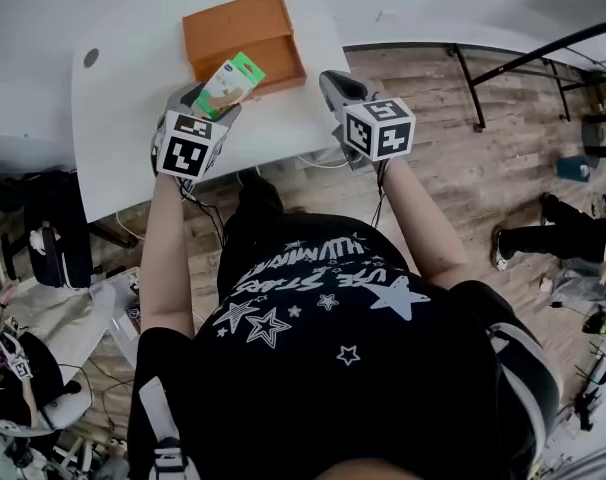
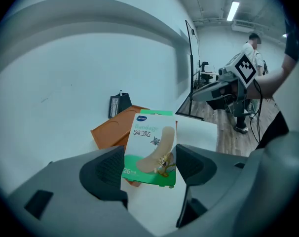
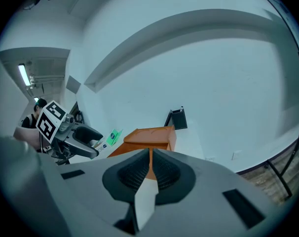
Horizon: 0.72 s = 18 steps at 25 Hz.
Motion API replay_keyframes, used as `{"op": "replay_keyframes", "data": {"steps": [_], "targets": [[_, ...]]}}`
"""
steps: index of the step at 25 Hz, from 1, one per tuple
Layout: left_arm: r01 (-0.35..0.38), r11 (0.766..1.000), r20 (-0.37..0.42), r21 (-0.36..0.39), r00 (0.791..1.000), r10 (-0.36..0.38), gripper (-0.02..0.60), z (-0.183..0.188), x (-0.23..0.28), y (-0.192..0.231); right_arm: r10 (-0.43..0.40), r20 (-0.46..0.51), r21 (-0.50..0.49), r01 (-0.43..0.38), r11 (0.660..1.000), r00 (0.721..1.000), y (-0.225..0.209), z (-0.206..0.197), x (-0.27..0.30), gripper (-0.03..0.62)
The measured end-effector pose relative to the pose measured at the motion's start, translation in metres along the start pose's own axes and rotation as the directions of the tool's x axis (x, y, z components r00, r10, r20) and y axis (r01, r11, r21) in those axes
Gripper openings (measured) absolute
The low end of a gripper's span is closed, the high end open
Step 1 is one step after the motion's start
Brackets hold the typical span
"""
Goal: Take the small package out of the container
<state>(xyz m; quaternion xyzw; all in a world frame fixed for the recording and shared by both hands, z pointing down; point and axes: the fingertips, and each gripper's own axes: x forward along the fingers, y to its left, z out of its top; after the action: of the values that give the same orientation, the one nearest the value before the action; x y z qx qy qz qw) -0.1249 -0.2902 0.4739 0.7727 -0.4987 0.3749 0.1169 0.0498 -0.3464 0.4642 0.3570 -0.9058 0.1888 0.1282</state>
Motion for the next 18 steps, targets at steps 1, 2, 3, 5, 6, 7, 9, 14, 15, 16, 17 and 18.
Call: {"op": "replay_keyframes", "data": {"steps": [1, 2, 3, 5, 6, 7, 9, 14, 15, 16, 17, 18], "targets": [[-0.003, 1.000, 0.006, -0.011, 1.000, 0.003, 0.354, -0.002, -0.005, -0.005, 0.006, 0.001, 0.002, -0.006, 1.000, 1.000, 0.003, -0.002, -0.005, 0.052], [-0.004, 1.000, 0.009, -0.019, 1.000, 0.004, 0.354, -0.003, -0.010, -0.010, 0.011, 0.001, 0.002, -0.011, 1.000, 1.000, 0.006, -0.005, -0.009, 0.052], [-0.004, 1.000, 0.010, -0.024, 1.000, 0.004, 0.354, -0.006, -0.015, -0.015, 0.014, 0.000, 0.001, -0.014, 1.000, 1.000, 0.009, -0.008, -0.013, 0.052], [0.000, 0.999, 0.009, -0.034, 1.000, 0.000, 0.354, -0.012, -0.023, -0.023, 0.015, -0.002, 0.003, -0.015, 1.000, 1.000, 0.016, -0.015, -0.020, 0.052], [0.002, 0.999, 0.009, -0.039, 1.000, -0.001, 0.354, -0.016, -0.026, -0.026, 0.015, -0.003, 0.006, -0.015, 1.000, 1.000, 0.019, -0.018, -0.022, 0.052], [0.004, 0.999, 0.009, -0.044, 1.000, -0.003, 0.354, -0.020, -0.029, -0.029, 0.014, -0.005, 0.009, -0.014, 1.000, 1.000, 0.022, -0.021, -0.024, 0.052], [0.010, 0.998, 0.007, -0.054, 1.000, -0.010, 0.354, -0.028, -0.032, -0.033, 0.010, -0.010, 0.012, -0.010, 1.000, 1.000, 0.028, -0.028, -0.028, 0.052], [0.021, 0.995, 0.022, -0.096, 1.000, -0.019, 0.354, -0.052, -0.046, -0.035, -0.005, -0.027, 0.008, 0.005, 1.000, 1.000, 0.045, -0.039, -0.031, 0.052], [0.021, 0.994, 0.028, -0.105, 0.999, -0.019, 0.354, -0.056, -0.052, -0.034, -0.007, -0.028, 0.006, 0.007, 1.000, 1.000, 0.051, -0.040, -0.032, 0.052], [0.022, 0.993, 0.034, -0.112, 0.999, -0.018, 0.354, -0.062, -0.058, -0.034, -0.010, -0.029, 0.005, 0.010, 1.000, 1.000, 0.058, -0.042, -0.033, 0.052], [0.023, 0.993, 0.040, -0.119, 0.999, -0.018, 0.354, -0.068, -0.065, -0.033, -0.013, -0.028, 0.004, 0.014, 1.000, 1.000, 0.067, -0.045, -0.035, 0.052], [0.024, 0.992, 0.047, -0.124, 0.999, -0.018, 0.354, -0.076, -0.072, -0.034, -0.018, -0.025, 0.005, 0.018, 1.000, 1.000, 0.076, -0.048, -0.037, 0.052]]}}
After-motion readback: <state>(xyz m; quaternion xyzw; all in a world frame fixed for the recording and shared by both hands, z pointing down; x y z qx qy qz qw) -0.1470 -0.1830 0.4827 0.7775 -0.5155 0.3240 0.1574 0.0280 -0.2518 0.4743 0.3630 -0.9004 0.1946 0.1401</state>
